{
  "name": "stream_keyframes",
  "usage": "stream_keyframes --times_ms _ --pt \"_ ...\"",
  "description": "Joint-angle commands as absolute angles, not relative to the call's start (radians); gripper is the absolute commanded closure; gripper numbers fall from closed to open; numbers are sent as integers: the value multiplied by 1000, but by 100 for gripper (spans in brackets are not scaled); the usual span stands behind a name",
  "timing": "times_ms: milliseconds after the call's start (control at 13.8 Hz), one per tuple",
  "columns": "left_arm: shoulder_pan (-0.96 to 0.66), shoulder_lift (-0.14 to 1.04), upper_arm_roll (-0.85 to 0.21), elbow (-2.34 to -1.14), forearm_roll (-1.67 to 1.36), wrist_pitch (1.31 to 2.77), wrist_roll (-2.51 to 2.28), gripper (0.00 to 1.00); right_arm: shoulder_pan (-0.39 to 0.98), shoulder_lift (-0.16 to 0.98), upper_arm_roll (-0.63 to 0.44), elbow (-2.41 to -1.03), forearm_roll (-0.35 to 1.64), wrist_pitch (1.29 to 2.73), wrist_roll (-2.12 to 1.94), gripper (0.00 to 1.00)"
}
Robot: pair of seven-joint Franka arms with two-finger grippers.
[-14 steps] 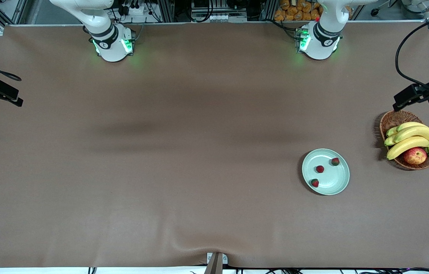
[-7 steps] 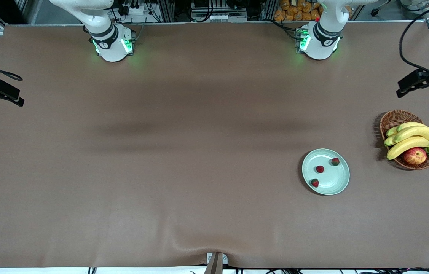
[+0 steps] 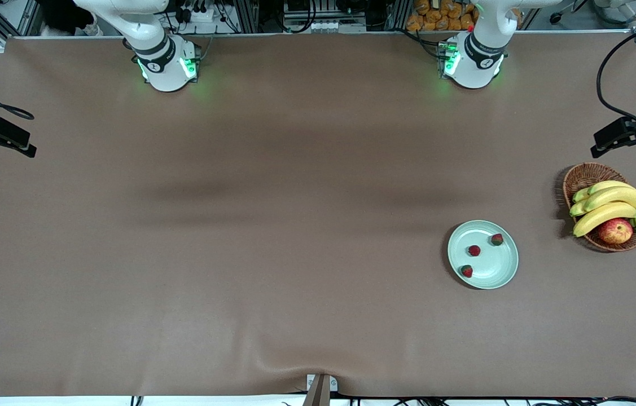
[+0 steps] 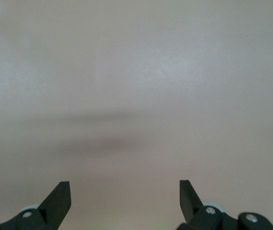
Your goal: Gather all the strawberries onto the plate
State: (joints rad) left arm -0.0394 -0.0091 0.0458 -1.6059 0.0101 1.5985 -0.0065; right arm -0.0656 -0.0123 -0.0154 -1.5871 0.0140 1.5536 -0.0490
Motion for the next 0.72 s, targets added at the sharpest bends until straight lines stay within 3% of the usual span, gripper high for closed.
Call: stream_keyframes --times_ms 0,651 --pt "-64 0 58 -1578 21 1589 -11 0 -66 -26 -11 -1589 6 1543 -43 0" --pt "-95 -25 54 -1506 25 1448 -11 0 -66 -26 -11 -1589 6 1543 -43 0"
